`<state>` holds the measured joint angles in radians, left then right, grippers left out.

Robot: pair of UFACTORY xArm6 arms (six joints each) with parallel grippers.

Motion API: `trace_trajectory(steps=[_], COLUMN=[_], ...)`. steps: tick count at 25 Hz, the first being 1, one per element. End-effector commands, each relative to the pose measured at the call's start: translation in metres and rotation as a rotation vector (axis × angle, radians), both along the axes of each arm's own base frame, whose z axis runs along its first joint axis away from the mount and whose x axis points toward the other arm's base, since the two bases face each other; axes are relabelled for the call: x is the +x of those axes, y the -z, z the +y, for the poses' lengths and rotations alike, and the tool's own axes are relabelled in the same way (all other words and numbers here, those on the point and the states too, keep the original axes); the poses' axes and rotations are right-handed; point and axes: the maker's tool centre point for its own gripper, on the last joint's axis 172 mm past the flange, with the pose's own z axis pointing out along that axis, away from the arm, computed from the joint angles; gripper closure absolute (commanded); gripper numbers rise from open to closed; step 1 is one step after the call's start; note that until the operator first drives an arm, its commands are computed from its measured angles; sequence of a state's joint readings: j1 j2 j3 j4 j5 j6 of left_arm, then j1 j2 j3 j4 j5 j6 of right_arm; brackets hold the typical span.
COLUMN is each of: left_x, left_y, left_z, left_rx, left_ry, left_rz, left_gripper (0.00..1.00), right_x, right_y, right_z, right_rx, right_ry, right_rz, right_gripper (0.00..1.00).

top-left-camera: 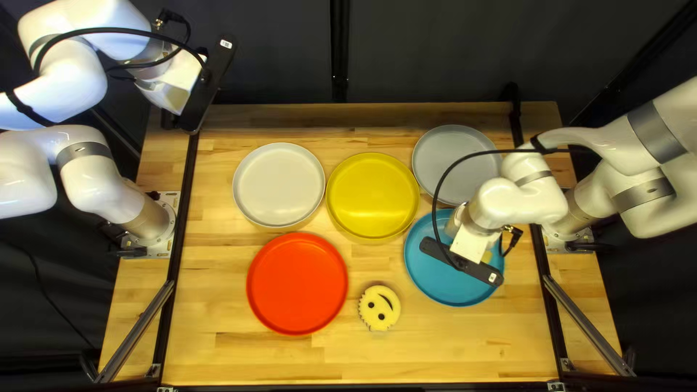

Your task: Pick up sponge and scrub the plate

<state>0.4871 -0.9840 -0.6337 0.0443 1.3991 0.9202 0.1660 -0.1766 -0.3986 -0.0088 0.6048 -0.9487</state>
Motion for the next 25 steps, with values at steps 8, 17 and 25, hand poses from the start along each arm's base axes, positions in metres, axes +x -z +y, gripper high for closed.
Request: trace_trajectory(steps=[8,17,25], left_x=[0.0,0.0,0.0], left_y=[0.0,0.0,0.0], left_z=[0.0,0.0,0.0], left_rx=[0.0,0.0,0.0], left_ry=[0.0,0.0,0.0], left_rz=[0.0,0.0,0.0], left_gripper=[0.0,0.0,0.0], right_x=[-0.002,-0.046,0.0], right_y=[0.001,0.003,0.003], right_z=[0.012,0.029,0.038], right_rx=[-0.007,0.003,-0.004], right_ry=[-0.048,-0.03,-0.056], right_rz=[-0.02,0.022,-0.003], right_gripper=[1.0,1.0,1.0])
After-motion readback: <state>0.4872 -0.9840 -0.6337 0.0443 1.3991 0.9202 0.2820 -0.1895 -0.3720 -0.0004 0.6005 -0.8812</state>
